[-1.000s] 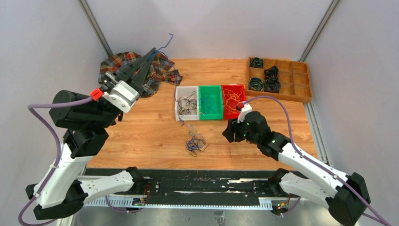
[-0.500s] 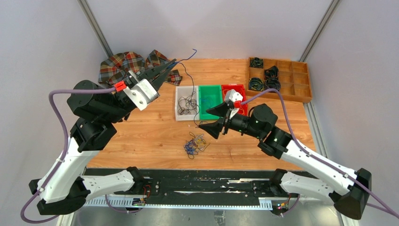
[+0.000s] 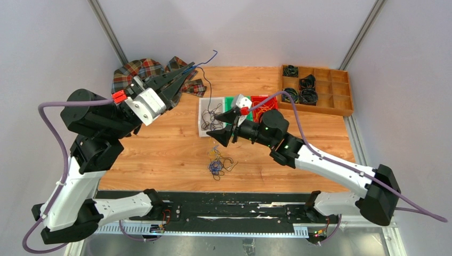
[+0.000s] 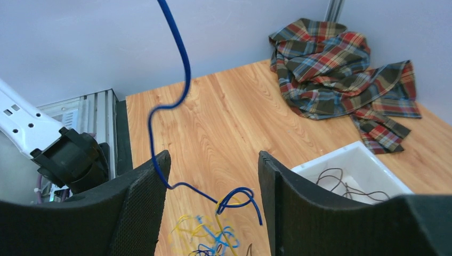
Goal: Untangle the cables
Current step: Untie the cable, then place the cable in the bin.
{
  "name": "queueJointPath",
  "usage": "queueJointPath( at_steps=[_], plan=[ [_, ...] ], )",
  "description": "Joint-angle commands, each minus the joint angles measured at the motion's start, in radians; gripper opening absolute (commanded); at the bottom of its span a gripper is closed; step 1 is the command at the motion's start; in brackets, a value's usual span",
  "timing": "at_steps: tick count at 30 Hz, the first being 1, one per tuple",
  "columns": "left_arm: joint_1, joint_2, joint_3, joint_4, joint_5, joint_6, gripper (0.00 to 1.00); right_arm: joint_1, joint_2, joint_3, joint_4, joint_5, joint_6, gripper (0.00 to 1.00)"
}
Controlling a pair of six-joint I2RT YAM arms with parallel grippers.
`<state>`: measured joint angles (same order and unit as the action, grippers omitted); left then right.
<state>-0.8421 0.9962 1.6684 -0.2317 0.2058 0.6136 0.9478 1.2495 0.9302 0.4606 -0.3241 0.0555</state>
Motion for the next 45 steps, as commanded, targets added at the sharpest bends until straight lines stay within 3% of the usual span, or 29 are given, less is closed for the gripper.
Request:
queueJointPath(
  at_steps=[1, 15, 24, 30, 38, 42, 43, 45],
  plan=[
    [-0.008, 0.014, 0.052, -0.002, 0.024, -0.012, 0.01, 0.022, 0.049, -0.022, 0.117, -0.021, 0.029, 0.60],
    [-0.008, 0.056, 0.194, 0.017, 0.038, -0.003, 0.01, 0.025, 0.239, -0.233, 0.314, 0.131, 0.146, 0.39],
    [-0.008, 0.105, 0.322, 0.051, 0.030, 0.079, 0.01, 0.025, 0.328, -0.400, 0.476, 0.196, 0.247, 0.20],
    [-0.008, 0.153, 0.424, 0.103, 0.012, 0.151, 0.01, 0.025, 0.355, -0.499, 0.539, 0.258, 0.270, 0.02],
    [-0.008, 0.231, 0.521, 0.352, -0.162, 0.187, 0.01, 0.025, 0.373, -0.566, 0.562, 0.291, 0.284, 0.01],
    [-0.008, 0.234, 0.515, 0.317, -0.158, 0.160, 0.01, 0.025, 0.378, -0.582, 0.563, 0.310, 0.287, 0.01],
    [-0.008, 0.221, 0.489, 0.298, -0.138, 0.155, 0.01, 0.025, 0.375, -0.581, 0.566, 0.308, 0.283, 0.02],
    [-0.008, 0.189, 0.422, 0.280, -0.102, 0.145, 0.01, 0.025, 0.345, -0.572, 0.541, 0.308, 0.278, 0.15]
  ],
)
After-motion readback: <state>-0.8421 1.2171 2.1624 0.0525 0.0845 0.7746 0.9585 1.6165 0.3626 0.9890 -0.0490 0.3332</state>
